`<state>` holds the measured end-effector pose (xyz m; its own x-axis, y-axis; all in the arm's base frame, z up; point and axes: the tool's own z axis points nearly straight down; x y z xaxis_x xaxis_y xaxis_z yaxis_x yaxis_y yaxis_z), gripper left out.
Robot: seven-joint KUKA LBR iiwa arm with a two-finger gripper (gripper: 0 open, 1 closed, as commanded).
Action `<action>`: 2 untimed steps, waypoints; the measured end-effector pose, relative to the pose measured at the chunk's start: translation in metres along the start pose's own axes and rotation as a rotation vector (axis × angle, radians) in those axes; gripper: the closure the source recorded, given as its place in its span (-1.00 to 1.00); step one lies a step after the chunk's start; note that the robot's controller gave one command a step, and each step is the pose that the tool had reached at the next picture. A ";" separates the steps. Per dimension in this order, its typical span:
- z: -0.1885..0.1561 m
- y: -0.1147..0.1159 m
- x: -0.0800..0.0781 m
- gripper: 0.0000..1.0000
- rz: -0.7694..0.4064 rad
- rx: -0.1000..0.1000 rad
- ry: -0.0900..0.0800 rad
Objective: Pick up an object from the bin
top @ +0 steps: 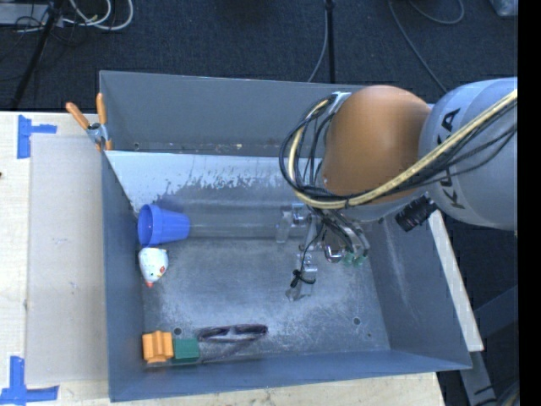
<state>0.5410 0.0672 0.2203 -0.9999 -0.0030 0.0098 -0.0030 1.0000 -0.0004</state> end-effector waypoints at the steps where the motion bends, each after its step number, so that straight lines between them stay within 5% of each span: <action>1: -0.004 0.000 -0.001 -1.00 0.002 -0.001 -0.008; 2: 0.001 0.003 0.003 -1.00 -0.005 0.000 -0.016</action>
Offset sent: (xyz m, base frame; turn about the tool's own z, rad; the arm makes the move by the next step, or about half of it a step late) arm -0.0620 0.0540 -0.0666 -0.0981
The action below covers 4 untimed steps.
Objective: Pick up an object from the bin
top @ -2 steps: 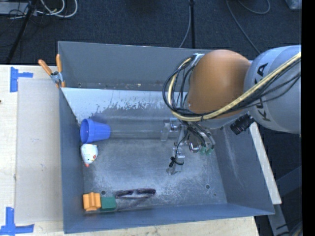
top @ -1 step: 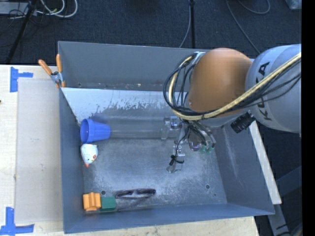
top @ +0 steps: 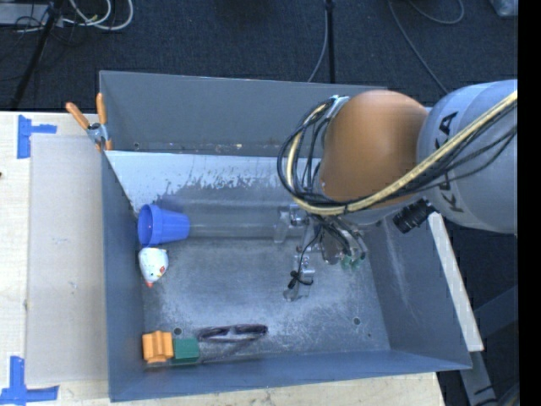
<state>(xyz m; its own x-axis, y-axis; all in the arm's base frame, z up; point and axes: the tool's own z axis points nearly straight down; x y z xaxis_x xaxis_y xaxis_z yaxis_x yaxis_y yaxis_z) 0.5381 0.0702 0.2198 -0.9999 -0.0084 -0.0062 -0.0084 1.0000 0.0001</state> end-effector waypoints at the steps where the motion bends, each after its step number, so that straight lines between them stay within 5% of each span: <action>1: 0.026 0.016 0.021 -1.00 -0.107 -0.001 0.017; 2: 0.034 0.037 0.016 -1.00 -0.114 0.001 -0.003; 3: 0.093 0.052 0.037 -1.00 -0.176 -0.003 0.009; 4: 0.150 0.057 0.066 1.00 -0.399 0.000 -0.002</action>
Offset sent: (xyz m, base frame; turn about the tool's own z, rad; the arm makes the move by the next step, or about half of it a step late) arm -0.0185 0.0679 -0.0673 -0.0823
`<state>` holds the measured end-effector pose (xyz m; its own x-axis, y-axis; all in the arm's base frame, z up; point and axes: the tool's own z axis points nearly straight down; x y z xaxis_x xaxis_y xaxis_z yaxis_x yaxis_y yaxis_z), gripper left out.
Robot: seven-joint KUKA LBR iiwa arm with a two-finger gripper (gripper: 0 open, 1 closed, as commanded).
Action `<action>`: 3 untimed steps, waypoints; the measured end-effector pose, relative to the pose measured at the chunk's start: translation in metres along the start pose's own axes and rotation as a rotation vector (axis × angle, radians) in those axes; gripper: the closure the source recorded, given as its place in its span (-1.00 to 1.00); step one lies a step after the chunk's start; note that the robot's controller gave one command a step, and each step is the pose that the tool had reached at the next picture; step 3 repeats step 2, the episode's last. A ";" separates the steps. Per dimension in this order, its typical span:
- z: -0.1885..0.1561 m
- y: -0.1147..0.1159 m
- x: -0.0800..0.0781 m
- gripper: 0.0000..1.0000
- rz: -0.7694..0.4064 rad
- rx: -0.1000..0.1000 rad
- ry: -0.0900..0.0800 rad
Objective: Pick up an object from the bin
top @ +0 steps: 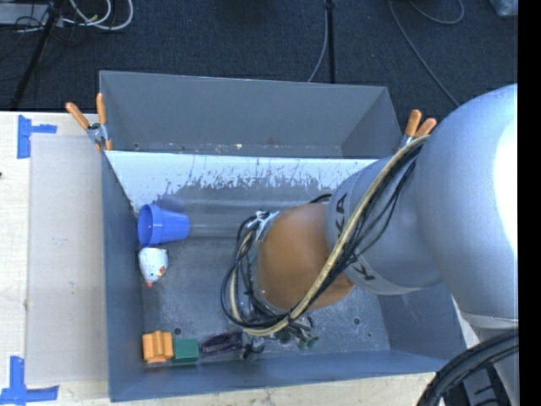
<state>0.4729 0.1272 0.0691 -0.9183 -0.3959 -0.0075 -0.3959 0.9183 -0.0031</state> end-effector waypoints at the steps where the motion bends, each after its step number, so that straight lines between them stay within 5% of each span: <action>1: 0.000 0.000 0.000 1.00 0.001 0.000 0.000; 2: -0.135 -0.015 -0.009 1.00 -0.069 -0.001 0.000; 3: -0.135 -0.015 -0.009 1.00 -0.069 -0.001 0.000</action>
Offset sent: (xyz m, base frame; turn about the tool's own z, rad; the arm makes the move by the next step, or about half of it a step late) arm 0.0125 -0.0106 0.1358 -0.0722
